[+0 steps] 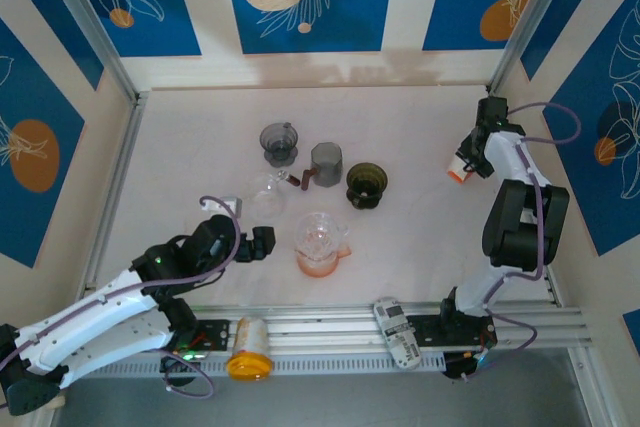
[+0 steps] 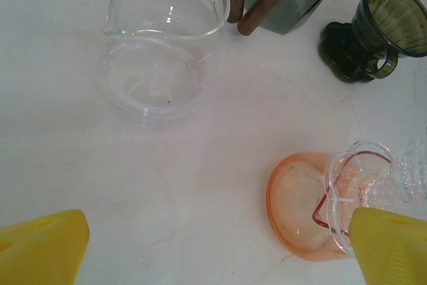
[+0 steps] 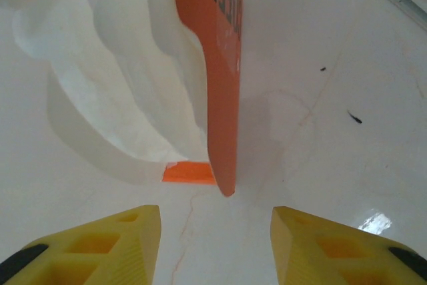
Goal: Place the coffee filter in the dripper
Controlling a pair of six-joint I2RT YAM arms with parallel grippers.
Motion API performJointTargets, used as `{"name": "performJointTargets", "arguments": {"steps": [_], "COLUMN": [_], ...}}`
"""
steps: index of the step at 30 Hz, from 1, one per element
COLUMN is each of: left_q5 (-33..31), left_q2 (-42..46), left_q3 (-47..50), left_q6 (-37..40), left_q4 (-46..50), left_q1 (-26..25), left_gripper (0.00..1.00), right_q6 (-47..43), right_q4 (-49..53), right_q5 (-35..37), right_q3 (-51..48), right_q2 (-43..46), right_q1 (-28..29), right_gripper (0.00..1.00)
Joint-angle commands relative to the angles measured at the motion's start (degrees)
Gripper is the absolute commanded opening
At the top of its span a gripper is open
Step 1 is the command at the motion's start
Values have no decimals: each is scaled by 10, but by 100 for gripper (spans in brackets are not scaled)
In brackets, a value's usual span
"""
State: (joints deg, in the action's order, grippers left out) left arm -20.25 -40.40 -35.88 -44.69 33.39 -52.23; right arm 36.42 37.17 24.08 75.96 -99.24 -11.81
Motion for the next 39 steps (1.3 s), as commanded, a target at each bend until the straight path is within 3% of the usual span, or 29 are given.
{"name": "performJointTargets", "arguments": {"steps": [1, 15, 33, 39], "left_q5": [-18, -29, -30, -30], "left_q2": [5, -1, -9, -8], "left_q3": [1, -3, -2, -1], "left_q6": [-5, -7, -15, -15], "left_q4": [-7, -3, -2, 2], "left_q1": [5, 5, 5, 5], "left_gripper": [100, 100, 100, 100], "right_q6": [-14, -30, -99, -138], "right_q4": [16, 19, -14, -58], "right_q5": [23, 30, 41, 22], "right_q3": [29, 59, 39, 14], "right_q2": [-20, -73, -63, -29], "right_q1": [-4, -4, 17, 39], "right_gripper": [47, 34, 0, 0]}}
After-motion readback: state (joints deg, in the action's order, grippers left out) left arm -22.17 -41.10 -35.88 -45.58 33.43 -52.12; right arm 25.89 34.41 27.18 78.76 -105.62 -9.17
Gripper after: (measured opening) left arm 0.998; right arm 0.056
